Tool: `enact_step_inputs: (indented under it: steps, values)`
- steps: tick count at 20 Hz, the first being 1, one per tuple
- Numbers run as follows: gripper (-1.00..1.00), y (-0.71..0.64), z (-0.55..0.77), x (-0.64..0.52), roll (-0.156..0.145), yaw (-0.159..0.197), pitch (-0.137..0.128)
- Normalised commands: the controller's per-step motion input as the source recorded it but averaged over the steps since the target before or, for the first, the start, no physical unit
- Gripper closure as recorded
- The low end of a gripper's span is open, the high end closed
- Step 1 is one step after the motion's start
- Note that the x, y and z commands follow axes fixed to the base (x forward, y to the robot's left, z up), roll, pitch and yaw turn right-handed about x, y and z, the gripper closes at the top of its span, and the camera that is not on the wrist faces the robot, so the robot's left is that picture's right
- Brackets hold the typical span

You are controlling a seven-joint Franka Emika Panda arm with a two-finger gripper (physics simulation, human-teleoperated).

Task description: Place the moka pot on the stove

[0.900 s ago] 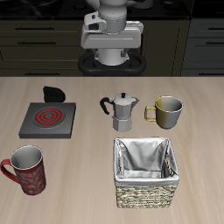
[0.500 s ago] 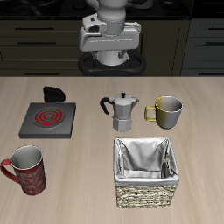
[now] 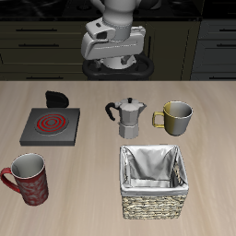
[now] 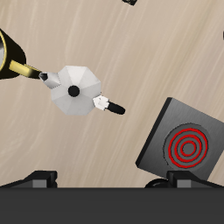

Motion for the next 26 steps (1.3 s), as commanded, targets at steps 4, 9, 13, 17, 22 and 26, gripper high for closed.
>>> enact_step_inputs:
  steps: [4, 9, 13, 17, 22, 26]
  values:
    - [-1.00, -0.13, 0.03, 0.13, -0.028, 0.108, -0.027]
    - [-1.00, -0.07, -0.02, 0.10, 0.008, 0.141, -0.034]
    - [-1.00, -0.09, -0.10, 0.11, -0.013, 0.086, -0.009]
    - [-1.00, -0.05, -0.16, 0.15, -0.005, 0.062, -0.018]
    - [-1.00, 0.09, -0.24, 0.08, 0.020, 0.059, 0.007]
    - [-1.00, 0.08, -0.09, 0.09, 0.014, 0.056, -0.013]
